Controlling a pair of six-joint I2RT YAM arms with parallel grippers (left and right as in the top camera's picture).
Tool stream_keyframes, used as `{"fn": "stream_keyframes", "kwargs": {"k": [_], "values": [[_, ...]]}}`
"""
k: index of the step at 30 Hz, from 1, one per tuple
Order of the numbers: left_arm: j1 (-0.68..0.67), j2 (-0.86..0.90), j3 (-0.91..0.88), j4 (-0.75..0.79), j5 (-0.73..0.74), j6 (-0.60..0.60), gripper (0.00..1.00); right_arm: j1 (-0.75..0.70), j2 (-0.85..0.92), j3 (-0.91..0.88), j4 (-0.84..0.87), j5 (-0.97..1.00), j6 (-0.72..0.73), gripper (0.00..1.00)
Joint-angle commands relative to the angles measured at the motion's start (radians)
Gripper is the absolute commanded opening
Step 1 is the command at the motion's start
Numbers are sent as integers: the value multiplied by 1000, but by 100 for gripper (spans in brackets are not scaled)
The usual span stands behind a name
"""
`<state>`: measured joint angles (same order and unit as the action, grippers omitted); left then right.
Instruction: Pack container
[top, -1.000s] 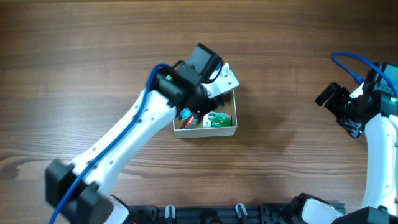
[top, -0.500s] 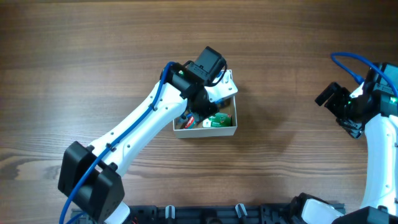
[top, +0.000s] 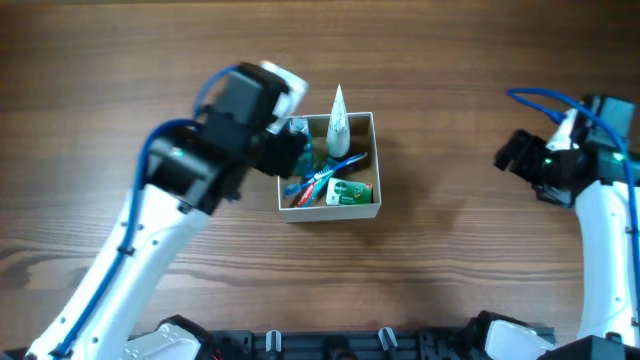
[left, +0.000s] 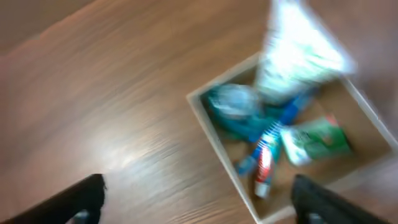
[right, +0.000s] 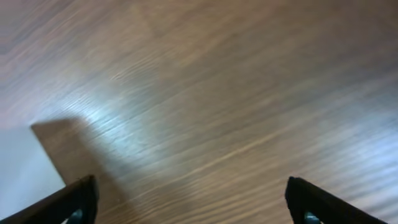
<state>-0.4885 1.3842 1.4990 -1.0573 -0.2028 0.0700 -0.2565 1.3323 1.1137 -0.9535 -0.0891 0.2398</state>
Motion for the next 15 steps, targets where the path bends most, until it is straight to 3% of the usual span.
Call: {"fn": "stream_keyframes", "kwargs": {"k": [1,6,10,15], "values": [[154,16,5,14,-48,-191,100,133,-5,66,64,6,-67,100],[299,48,5,48,29,-313,100,290,6,67,207,78,-157,100],[359,63,5,52,48,-317,100,330,10,68,315,75,-196,100],[380,44,5,26,51,-317,100,329,-48,68,285,63,-201,100]]}}
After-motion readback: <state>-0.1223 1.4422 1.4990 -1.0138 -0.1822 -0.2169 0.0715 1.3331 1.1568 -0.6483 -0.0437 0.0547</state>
